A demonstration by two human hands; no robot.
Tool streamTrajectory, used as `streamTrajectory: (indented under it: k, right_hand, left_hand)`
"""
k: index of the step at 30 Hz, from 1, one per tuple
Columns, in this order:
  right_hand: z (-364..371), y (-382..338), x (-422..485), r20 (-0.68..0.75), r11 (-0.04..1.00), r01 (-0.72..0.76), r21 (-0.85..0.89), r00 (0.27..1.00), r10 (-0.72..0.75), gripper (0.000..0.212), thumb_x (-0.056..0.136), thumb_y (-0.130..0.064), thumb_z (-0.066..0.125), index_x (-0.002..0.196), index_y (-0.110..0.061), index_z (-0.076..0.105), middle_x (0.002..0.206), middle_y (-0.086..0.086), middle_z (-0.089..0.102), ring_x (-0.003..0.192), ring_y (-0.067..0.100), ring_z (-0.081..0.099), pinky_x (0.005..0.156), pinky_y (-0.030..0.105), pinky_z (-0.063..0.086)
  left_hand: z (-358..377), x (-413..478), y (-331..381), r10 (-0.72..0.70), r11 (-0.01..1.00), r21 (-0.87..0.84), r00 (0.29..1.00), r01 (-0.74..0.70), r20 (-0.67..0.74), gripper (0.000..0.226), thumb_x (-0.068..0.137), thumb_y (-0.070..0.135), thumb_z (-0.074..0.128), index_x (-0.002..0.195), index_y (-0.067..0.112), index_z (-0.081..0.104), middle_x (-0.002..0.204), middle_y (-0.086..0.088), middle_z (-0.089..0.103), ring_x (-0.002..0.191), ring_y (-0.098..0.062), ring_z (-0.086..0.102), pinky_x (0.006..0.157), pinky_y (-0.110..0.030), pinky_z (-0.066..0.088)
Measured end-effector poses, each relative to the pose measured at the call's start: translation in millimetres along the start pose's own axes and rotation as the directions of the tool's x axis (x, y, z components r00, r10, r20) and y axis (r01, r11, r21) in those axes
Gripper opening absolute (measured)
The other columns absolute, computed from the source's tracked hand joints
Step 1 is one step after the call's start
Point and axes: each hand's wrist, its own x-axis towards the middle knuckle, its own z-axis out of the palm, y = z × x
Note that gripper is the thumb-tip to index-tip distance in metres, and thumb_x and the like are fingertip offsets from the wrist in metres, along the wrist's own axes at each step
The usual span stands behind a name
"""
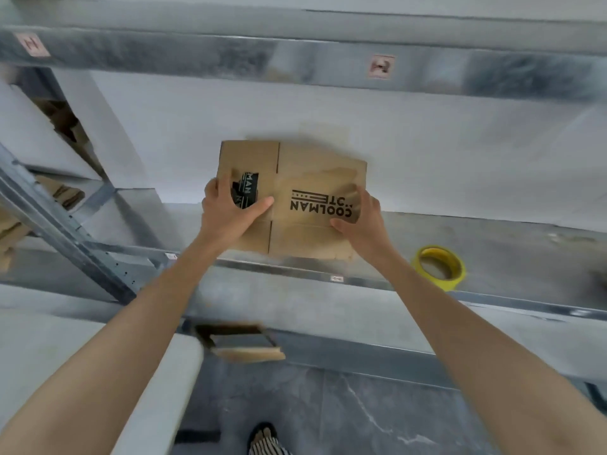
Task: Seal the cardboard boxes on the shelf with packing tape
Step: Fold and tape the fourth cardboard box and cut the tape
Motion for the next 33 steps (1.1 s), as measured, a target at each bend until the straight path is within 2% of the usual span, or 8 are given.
streamTrajectory:
  k: [5, 9, 12, 15, 18, 21, 27, 33]
  right_hand:
    - [-76, 23, -21, -0.007, 0.999, 0.05, 0.006, 0.999, -0.05, 0.086, 0.079, -0.019, 0.072, 0.147, -0.029, 0.021, 0.128, -0.002, 0.035, 0.1, 0.011, 0.048, 0.081, 0.024, 0.042]
    - [-145, 48, -35, -0.044, 0.998, 0.057, 0.006, 0.997, -0.057, 0.09, 0.077, -0.019, 0.073, 0.149, -0.029, 0.018, 0.125, -0.004, 0.036, 0.095, 0.007, 0.048, 0.07, 0.006, 0.038]
    - [-193, 67, -46, -0.104, 0.999, 0.034, 0.005, 0.994, -0.033, 0.097, 0.076, -0.018, 0.075, 0.15, -0.028, 0.012, 0.128, -0.001, 0.038, 0.102, 0.015, 0.05, 0.077, 0.02, 0.041]
    - [-237, 86, -55, -0.165, 1.0, 0.007, 0.02, 0.986, -0.003, 0.104, 0.074, -0.018, 0.077, 0.15, -0.031, 0.007, 0.122, -0.009, 0.034, 0.102, 0.012, 0.046, 0.067, 0.013, 0.037]
    - [-274, 105, -64, -0.211, 0.998, -0.023, 0.054, 0.977, 0.034, 0.106, 0.073, -0.018, 0.078, 0.149, -0.031, 0.005, 0.122, -0.013, 0.03, 0.106, 0.007, 0.037, 0.071, 0.013, 0.034]
    - [-306, 122, -68, -0.262, 0.997, -0.044, 0.06, 0.963, 0.058, 0.105, 0.073, -0.014, 0.077, 0.149, -0.029, 0.007, 0.128, -0.007, 0.035, 0.108, 0.01, 0.042, 0.072, 0.013, 0.039]
    - [-355, 156, -75, -0.331, 0.992, -0.096, 0.085, 0.936, 0.119, 0.104, 0.073, -0.008, 0.077, 0.147, -0.032, 0.008, 0.137, -0.004, 0.032, 0.113, 0.01, 0.039, 0.072, 0.014, 0.042]
    - [-381, 189, -74, -0.379, 0.984, -0.143, 0.106, 0.909, 0.172, 0.086, 0.073, -0.006, 0.077, 0.138, -0.025, 0.024, 0.126, -0.002, 0.042, 0.112, 0.016, 0.049, 0.082, 0.026, 0.052]
  left_hand:
    - [49, -50, 51, 0.016, 0.998, -0.053, 0.999, -0.018, -0.045, 0.102, 0.055, 0.068, 0.066, 0.14, 0.028, 0.026, 0.14, -0.003, 0.029, 0.129, -0.025, 0.033, 0.109, -0.044, 0.033]
    - [97, -86, 94, 0.027, 0.995, -0.091, 0.999, -0.03, -0.029, 0.104, 0.055, 0.067, 0.068, 0.141, 0.028, 0.025, 0.139, -0.001, 0.03, 0.128, -0.018, 0.032, 0.109, -0.043, 0.033]
    - [133, -108, 126, 0.066, 0.993, -0.104, 0.998, -0.063, 0.024, 0.108, 0.056, 0.067, 0.07, 0.143, 0.029, 0.02, 0.141, 0.0, 0.029, 0.13, -0.016, 0.03, 0.109, -0.044, 0.032]
    - [164, -121, 158, 0.103, 0.988, -0.123, 0.992, -0.094, 0.067, 0.112, 0.053, 0.067, 0.07, 0.145, 0.035, 0.014, 0.142, 0.001, 0.028, 0.131, -0.015, 0.03, 0.11, -0.045, 0.032]
    - [195, -132, 188, 0.168, 0.977, -0.152, 0.978, -0.148, 0.125, 0.113, 0.055, 0.063, 0.073, 0.145, 0.043, 0.009, 0.144, 0.003, 0.029, 0.129, -0.007, 0.029, 0.11, -0.048, 0.032]
    - [224, -140, 216, 0.23, 0.961, -0.197, 0.958, -0.195, 0.174, 0.114, 0.055, 0.061, 0.075, 0.146, 0.042, 0.009, 0.144, 0.006, 0.031, 0.119, 0.003, 0.027, 0.109, -0.049, 0.032]
    - [281, -146, 251, 0.305, 0.942, -0.23, 0.908, -0.244, 0.288, 0.118, 0.052, 0.062, 0.077, 0.145, 0.044, 0.007, 0.145, 0.005, 0.03, 0.128, -0.01, 0.034, 0.108, -0.05, 0.035]
    - [329, -137, 259, 0.373, 0.923, -0.252, 0.834, -0.29, 0.408, 0.125, 0.049, 0.059, 0.08, 0.145, 0.045, 0.002, 0.147, 0.005, 0.027, 0.127, -0.006, 0.031, 0.109, -0.043, 0.034]
